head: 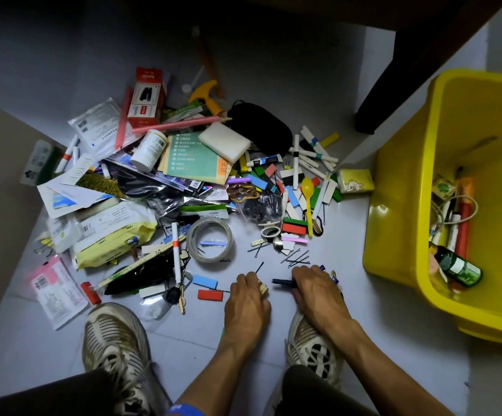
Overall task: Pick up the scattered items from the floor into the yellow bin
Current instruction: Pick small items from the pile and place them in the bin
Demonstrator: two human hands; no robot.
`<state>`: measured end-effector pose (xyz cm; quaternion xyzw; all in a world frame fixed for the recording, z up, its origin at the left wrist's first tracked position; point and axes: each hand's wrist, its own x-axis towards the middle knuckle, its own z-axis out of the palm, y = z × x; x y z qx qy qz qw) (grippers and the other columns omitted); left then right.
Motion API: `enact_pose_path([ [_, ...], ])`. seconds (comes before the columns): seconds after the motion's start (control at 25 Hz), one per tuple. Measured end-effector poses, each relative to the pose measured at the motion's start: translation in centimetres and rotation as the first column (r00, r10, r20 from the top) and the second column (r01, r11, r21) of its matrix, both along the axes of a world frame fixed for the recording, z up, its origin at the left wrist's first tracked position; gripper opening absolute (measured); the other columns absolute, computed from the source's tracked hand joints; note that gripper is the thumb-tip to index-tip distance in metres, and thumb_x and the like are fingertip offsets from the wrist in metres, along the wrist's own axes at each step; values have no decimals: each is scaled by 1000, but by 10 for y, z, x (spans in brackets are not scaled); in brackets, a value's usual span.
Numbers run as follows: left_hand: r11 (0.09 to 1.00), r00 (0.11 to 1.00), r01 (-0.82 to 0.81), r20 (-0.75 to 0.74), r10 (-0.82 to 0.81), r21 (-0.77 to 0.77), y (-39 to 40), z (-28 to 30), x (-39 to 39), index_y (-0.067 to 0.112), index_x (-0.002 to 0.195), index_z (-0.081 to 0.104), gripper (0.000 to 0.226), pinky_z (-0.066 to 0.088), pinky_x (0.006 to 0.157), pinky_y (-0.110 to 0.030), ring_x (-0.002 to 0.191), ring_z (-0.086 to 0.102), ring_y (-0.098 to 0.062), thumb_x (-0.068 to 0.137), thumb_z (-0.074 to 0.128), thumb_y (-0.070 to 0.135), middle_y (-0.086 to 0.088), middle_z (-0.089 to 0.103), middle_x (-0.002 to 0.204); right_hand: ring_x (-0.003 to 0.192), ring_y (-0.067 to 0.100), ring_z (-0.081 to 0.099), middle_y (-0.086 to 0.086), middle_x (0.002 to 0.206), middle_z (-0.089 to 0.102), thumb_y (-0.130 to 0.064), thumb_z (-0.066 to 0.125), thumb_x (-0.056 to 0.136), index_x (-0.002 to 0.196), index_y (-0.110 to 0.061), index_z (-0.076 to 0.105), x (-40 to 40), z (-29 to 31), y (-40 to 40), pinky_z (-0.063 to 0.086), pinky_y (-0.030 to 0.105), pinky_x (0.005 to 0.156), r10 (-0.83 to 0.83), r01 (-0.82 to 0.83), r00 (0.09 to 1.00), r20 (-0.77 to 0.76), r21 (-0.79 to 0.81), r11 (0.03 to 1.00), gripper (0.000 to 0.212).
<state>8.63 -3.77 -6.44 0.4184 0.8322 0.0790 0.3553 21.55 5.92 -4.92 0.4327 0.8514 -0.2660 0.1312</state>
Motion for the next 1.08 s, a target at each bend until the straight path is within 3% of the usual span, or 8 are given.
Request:
enact_pose_path([
  [0.12, 944, 909, -330, 269, 319, -4, 10, 3, -14, 15, 95, 50, 17, 52, 69, -34, 79, 58, -22, 84, 62, 17, -4, 61, 86, 84, 23, 56, 1, 90, 58, -23, 57, 94, 100, -20, 52, 8, 13, 8, 46, 36, 69, -240, 238, 969, -65, -31, 971, 9],
  [0.24, 707, 463, -647, 591, 661, -285, 24, 7, -25, 11, 94, 61, 14, 49, 52, -26, 57, 58, -17, 83, 67, 4, -4, 67, 69, 81, 30, 60, 6, 92, 63, -16, 47, 95, 109, -19, 45, 20, 17, 12, 39, 34, 62, -209, 208, 977, -41, -34, 978, 14],
  [0.36, 591, 85, -677, 751, 655, -438, 28, 13, -28, 4, 96, 64, 17, 50, 49, -25, 56, 61, -18, 84, 62, -8, -13, 65, 76, 91, 30, 59, 8, 102, 65, -23, 47, 90, 103, -17, 50, 16, 12, 8, 39, 34, 69, -75, 78, 995, 66, -48, 996, 14],
  [0.48, 559, -29, -698, 798, 602, -447, 22, 18, -37, 3, 100, 65, 23, 49, 47, -26, 56, 59, -18, 82, 59, -11, -14, 61, 81, 99, 27, 58, 6, 108, 62, -32, 57, 86, 104, -15, 54, 2, 1, 2, 42, 35, 83, 28, -27, 974, 225, -9, 1000, 25],
  [0.72, 536, 146, -731, 671, 727, -421, -17, 28, -75, 13, 91, 56, 25, 38, 38, -21, 43, 53, -20, 83, 55, -10, -14, 63, 62, 92, 23, 56, 5, 107, 58, -35, 49, 98, 112, -15, 48, -5, -1, -3, 42, 34, 76, 72, -75, 992, 106, 20, 997, 24],
  [0.84, 661, 477, -686, 497, 725, -306, -42, 26, -78, 18, 80, 52, 18, 35, 40, -19, 44, 53, -15, 84, 66, 7, -4, 65, 61, 70, 17, 52, 3, 92, 62, -33, 43, 99, 103, -23, 35, -24, 11, -8, 43, 35, 63, -13, 1, 997, -75, -156, 988, 14],
  [0.96, 879, 854, -403, 241, 461, -256, -68, 24, -74, 20, 79, 55, 33, 43, 56, -24, 68, 61, -16, 69, 81, 37, 6, 65, 73, 75, 21, 58, 4, 95, 64, -28, 46, 96, 107, -22, 37, -58, 13, -18, 46, 35, 66, 171, -187, 979, -115, -149, 971, 16],
  [1.08, 947, 970, -152, 142, 198, -284, -85, 19, -65, 22, 91, 53, 43, 47, 69, -30, 86, 63, -25, 66, 78, 46, 4, 67, 88, 92, 29, 63, 5, 104, 67, -39, 49, 97, 108, -20, 42, -92, 5, -30, 46, 36, 72, 343, -362, 924, -170, -97, 927, 23],
])
